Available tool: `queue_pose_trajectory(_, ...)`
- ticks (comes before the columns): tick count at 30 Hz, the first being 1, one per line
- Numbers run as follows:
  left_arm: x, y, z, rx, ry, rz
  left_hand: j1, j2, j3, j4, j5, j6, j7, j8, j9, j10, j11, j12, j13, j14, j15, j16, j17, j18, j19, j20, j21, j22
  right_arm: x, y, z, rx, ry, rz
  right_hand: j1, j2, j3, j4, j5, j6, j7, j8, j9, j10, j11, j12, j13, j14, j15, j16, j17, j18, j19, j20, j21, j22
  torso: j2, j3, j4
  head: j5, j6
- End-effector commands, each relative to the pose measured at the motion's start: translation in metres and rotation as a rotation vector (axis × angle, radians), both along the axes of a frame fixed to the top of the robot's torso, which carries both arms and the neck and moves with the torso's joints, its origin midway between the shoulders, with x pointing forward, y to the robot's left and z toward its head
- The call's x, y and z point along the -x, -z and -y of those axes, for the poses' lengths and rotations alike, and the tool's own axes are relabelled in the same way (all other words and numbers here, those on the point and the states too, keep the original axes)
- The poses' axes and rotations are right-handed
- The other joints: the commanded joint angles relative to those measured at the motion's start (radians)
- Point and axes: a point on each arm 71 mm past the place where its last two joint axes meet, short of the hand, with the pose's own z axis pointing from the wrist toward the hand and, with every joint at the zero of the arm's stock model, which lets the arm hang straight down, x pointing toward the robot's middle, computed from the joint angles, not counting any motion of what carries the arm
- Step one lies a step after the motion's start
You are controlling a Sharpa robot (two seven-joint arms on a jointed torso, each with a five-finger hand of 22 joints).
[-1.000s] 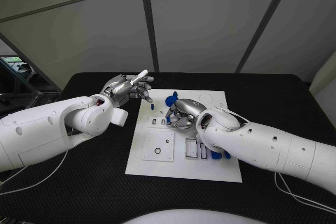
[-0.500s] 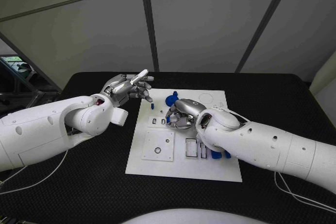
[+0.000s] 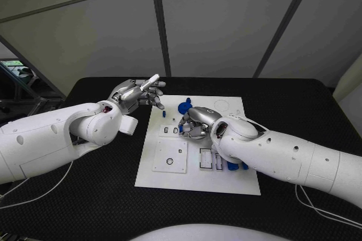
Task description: Assemble the parts on the task board
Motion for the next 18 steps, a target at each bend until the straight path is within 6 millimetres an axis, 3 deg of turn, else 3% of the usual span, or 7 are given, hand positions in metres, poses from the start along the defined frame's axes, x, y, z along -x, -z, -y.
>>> queue_pose_trajectory(1, -0.0004, -0.0019, 0.0010, 0.011, 0.012, 0.012, 0.013, 0.000, 0.001, -0.005, -0.004, -0.004, 0.002, 0.004, -0.001, -0.007, -0.003, -0.005, -0.001, -0.006, 0.000, -0.004, -0.001, 0.122, 0.008, 0.000, -0.005, -0.001, 0.0004, 0.0033, 0.0014, 0.027, 0.007, -0.011, -0.006, -0.008, -0.009, 0.001, -0.005, -0.017, 0.004, -0.011, -0.003, -0.018, 0.002, -0.014, -0.013, 0.077, 0.010, -0.007, 0.143, -0.002, -0.012, 0.003, -0.009, -0.006, 0.001, 0.0001, 0.0003, 0.000, -0.001)
queue_pose_trajectory(18, -0.0013, -0.0011, -0.0007, 0.009, 0.011, 0.008, 0.014, 0.000, 0.001, -0.006, -0.004, -0.005, 0.002, 0.004, -0.001, -0.007, -0.003, -0.005, -0.002, -0.007, 0.000, -0.005, -0.002, 0.122, 0.008, 0.000, -0.007, -0.002, 0.0000, 0.0034, 0.0009, 0.027, 0.008, -0.009, -0.022, -0.024, -0.044, 0.013, -0.006, -0.092, 0.022, -0.037, -0.008, -0.098, 0.019, -0.089, -0.102, 0.064, 0.026, -0.027, 0.104, 0.009, -0.047, 0.020, -0.044, -0.059, 0.000, -0.0003, 0.0001, -0.001, -0.001)
